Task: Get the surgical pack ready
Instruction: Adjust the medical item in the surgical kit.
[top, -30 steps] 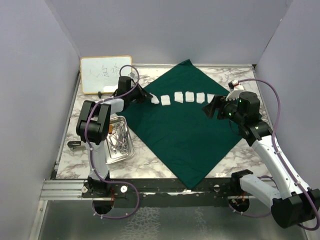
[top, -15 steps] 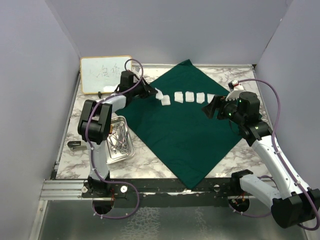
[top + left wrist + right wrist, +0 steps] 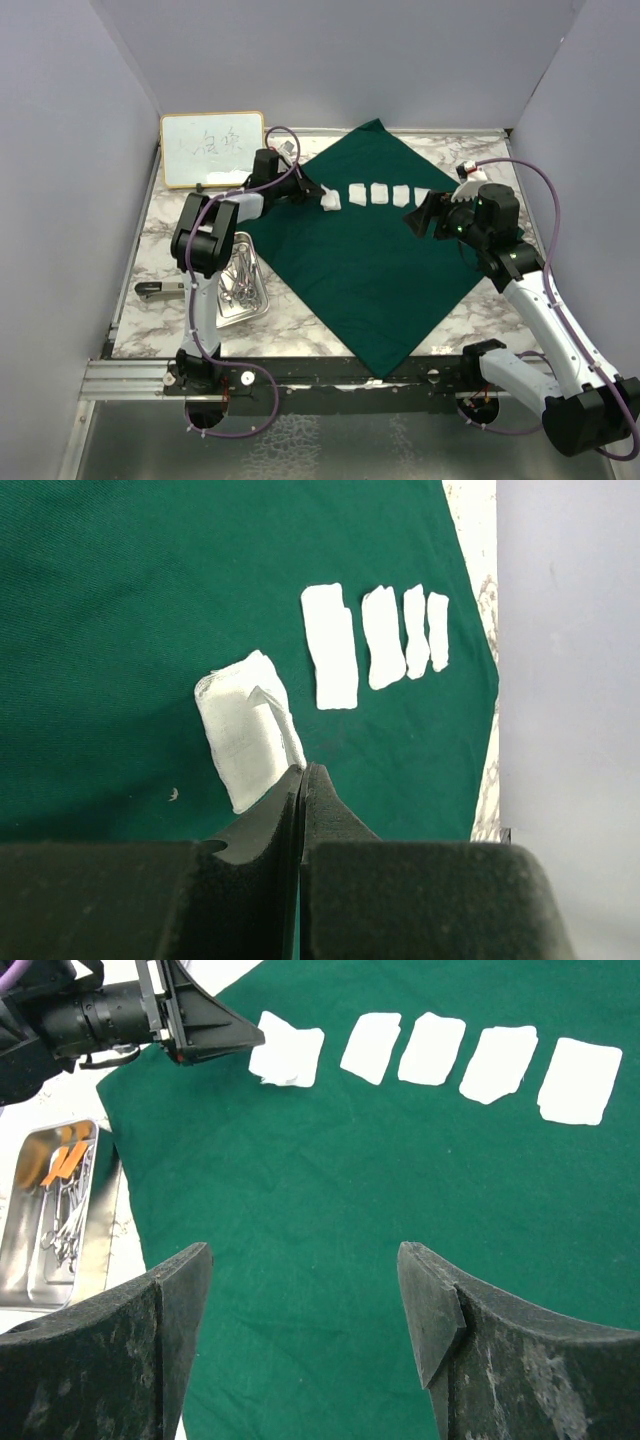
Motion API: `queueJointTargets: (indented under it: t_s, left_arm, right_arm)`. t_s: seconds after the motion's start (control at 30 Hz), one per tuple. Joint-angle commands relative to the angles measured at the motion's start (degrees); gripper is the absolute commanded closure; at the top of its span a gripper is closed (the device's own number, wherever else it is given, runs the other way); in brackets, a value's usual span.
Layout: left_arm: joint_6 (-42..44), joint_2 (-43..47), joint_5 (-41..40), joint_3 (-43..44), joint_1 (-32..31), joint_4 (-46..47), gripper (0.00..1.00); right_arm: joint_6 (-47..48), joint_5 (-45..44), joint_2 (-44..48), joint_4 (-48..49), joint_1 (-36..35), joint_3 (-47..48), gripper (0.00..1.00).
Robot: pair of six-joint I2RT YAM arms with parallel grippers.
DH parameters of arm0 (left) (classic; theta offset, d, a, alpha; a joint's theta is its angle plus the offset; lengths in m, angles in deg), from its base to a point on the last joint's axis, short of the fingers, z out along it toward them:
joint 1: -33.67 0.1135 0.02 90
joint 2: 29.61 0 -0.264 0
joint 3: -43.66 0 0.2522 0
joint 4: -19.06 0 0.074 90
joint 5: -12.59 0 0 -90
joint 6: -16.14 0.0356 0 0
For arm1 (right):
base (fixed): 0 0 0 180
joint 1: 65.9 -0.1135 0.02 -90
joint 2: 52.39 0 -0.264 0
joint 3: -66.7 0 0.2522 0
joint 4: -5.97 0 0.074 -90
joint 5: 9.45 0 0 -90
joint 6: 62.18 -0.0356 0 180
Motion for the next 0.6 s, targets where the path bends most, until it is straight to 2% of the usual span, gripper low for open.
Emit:
queueJointTargets:
  t_s: [0.0,0.2,0.57]
  left_arm:
    - [0.6,-1.6,1.4,1.0,-0.4,4.2,1.0]
    - [-0.2,-2.7,2.2,0.5,-0.5,6.7,1.0]
    - [-1.3,-4.5,2.5,0.4,-0.6,9.3,1.0]
  right_arm:
    - [0.3,-0.9,1.2,1.1,0.2,-0.1,0.22]
    - [0.0,-4.1,1.5,0.4,0.2,-0.2,0.09]
    - [0.1,-3.9,1.8,0.3,0.2,-0.1,0.07]
